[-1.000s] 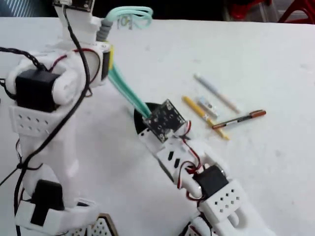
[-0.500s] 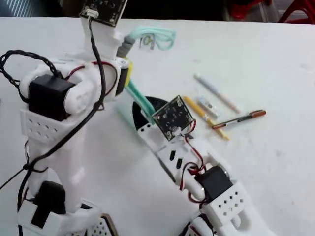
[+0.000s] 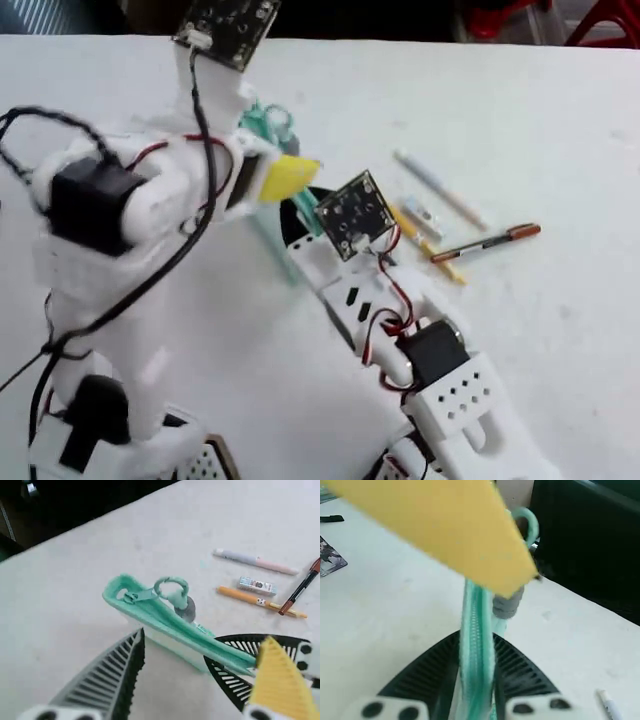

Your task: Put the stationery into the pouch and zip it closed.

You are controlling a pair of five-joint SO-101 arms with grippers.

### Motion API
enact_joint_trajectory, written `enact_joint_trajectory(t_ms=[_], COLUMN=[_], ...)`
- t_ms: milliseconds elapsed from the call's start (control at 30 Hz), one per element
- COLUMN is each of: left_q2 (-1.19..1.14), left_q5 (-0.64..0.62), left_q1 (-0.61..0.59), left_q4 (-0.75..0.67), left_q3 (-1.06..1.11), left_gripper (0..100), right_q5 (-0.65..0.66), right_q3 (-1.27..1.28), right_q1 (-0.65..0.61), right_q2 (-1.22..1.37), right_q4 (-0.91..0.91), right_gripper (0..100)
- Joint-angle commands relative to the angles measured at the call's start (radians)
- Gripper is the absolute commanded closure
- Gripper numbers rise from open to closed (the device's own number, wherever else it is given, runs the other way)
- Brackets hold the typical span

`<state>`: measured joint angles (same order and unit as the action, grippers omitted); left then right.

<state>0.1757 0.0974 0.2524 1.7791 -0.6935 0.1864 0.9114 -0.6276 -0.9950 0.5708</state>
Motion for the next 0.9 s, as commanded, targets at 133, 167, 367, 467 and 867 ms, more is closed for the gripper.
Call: enact_joint_trajectory(t_ms=[133,167,367,467,867], left_q2=[0.325,0.338,0.283,0.275,0.832], left_q5=[0.230,0.242,0.399,0.485,0.509], left_q1=[-0.113,-0.168,-0.467,-0.547,-0.377], left_q4=[-0.060,-0.078,-0.135,-0.292,-0.793], left_q3=[-0.006,-0.005,0.143,0.443,1.341], left_gripper=[60,60,60,60,60], right_q5=[0.006,0.029,0.092,0.095,0.184], right_q3=[-0.063,-0.081,-0.222,-0.267,-0.356], right_q1=[0.008,0.004,-0.012,-0.010,-0.010], right_q2=[0.010,0.010,0.021,0.021,0.021], right_q4=[0.087,0.107,0.246,0.312,0.366], right_gripper=[98.1,98.1,98.1,98.1,98.1])
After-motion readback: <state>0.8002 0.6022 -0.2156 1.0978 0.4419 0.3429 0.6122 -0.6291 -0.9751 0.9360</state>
